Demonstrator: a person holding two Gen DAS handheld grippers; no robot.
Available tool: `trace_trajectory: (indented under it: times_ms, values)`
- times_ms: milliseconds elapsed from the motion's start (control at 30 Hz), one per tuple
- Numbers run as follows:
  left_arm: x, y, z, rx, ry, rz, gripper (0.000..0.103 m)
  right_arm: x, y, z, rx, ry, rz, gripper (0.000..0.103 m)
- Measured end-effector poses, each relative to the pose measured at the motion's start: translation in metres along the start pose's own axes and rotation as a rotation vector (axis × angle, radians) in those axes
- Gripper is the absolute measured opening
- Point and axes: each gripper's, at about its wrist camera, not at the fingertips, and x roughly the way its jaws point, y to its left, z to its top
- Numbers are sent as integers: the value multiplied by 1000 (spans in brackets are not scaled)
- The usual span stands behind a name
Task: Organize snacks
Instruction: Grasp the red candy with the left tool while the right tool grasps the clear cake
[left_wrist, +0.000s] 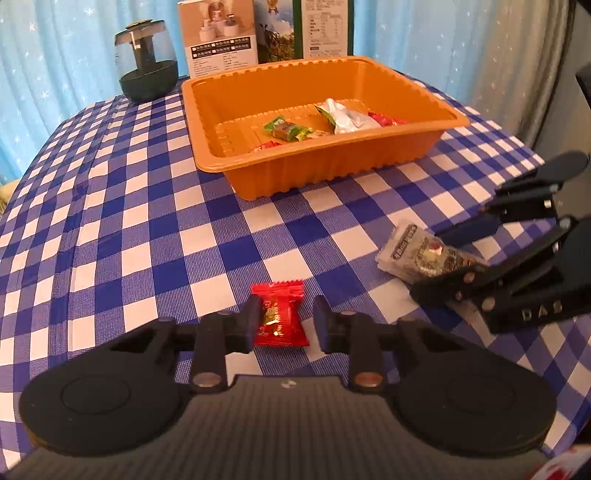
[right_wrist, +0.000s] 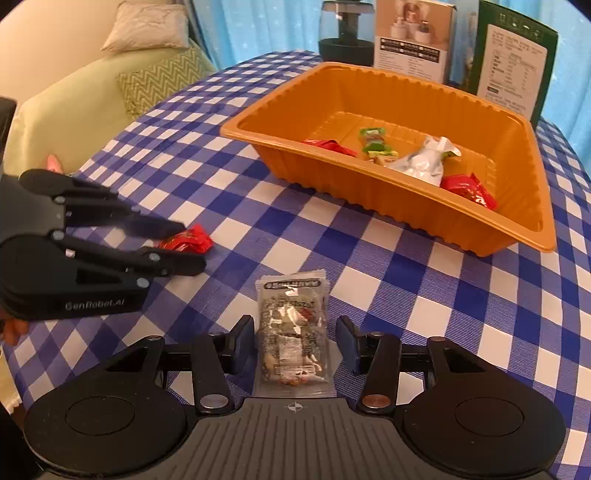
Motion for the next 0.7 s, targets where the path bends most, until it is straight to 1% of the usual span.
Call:
trace_trajectory:
  times_ms: [267,400,500,600,700]
  values:
    - [-1,-2,-2,-22,16,8,20,-1,-1,0,18,-6,-7,49]
    - [-3,-4,-3,-23,18,10,19,0,6,-2,-17,-9,-28,49]
    - [-4,-3,-4,-39,25,8,19,1,14,-4,-59,-8,-69,40]
    - [-6,-3,-4,-53,23,8,19,0,15,-3,-42,-7,-83,38]
    - [-13,-4,-1,-68,4,2,19,-6,11,-1,-4,-31,-98,38]
